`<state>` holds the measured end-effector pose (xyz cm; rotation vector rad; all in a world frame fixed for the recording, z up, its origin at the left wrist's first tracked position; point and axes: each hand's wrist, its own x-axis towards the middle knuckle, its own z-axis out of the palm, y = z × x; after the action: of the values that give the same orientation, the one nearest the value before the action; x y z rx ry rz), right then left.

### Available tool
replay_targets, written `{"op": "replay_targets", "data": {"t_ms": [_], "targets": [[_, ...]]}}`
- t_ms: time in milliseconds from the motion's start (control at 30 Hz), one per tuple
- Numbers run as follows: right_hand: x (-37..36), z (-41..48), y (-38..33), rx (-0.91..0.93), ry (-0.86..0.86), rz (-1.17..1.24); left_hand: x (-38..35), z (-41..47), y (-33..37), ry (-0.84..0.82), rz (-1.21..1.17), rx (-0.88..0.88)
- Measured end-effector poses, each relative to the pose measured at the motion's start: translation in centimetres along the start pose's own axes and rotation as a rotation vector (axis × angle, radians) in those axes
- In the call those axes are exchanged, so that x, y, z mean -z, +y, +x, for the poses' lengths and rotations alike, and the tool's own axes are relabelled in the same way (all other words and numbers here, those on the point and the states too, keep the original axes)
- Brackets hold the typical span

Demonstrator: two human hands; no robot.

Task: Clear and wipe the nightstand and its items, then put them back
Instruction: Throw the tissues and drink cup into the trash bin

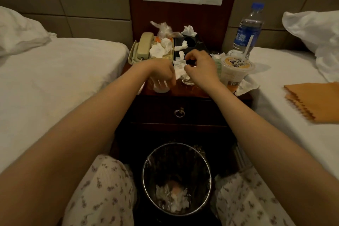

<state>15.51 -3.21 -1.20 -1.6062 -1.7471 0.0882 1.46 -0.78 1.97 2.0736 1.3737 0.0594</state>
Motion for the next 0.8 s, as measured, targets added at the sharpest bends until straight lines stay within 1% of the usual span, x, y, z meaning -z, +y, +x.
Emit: {"op": "replay_targets", "data": {"t_ms": [67, 100, 133, 167, 233, 300, 333, 467, 567, 667, 800], "targets": [[-0.6, 1.7, 0.3, -0.041, -0.172, -0.194, 0.8, 1.0, -0.2, 0.211, 0.059, -0.013], [-0.8, 2.2, 0.6, -0.076, -0.242, -0.268, 1.0, 1.6, -0.4, 0.299, 0.133, -0.016], [-1.1, 2.6, 1.0, -0.111, -0.295, -0.315, 1.0, 2.4, -0.7, 0.353, 0.205, -0.021], [-1.4, 2.9, 1.4, -0.138, -0.327, -0.337, 0.9, 3.1, -0.9, 0.373, 0.256, -0.029], [-1.7, 3.2, 2.0, -0.174, -0.333, -0.304, 0.6, 4.5, -1.2, 0.335, 0.323, -0.049], [-1.8, 3.2, 2.6, -0.215, -0.280, -0.196, 0.4, 5.6, -1.1, 0.293, 0.377, -0.066], [-1.8, 3.3, 2.8, -0.220, -0.238, -0.153, 0.3, 6.1, -1.1, 0.299, 0.405, -0.075], [-0.6, 2.9, 2.4, -0.192, 0.001, -0.026, -0.1, 8.5, -0.9, 0.349, 0.497, -0.122], [0.4, 2.1, 1.9, -0.157, 0.116, 0.068, -0.1, 9.9, -0.9, 0.354, 0.539, -0.073], [0.7, 1.4, 2.1, -0.065, 0.186, 0.023, -0.2, 10.4, -1.5, 0.422, 0.430, -0.007], [0.9, 0.9, 2.1, -0.043, 0.203, 0.052, 0.0, 9.5, -2.0, 0.639, 0.154, -0.046]]}}
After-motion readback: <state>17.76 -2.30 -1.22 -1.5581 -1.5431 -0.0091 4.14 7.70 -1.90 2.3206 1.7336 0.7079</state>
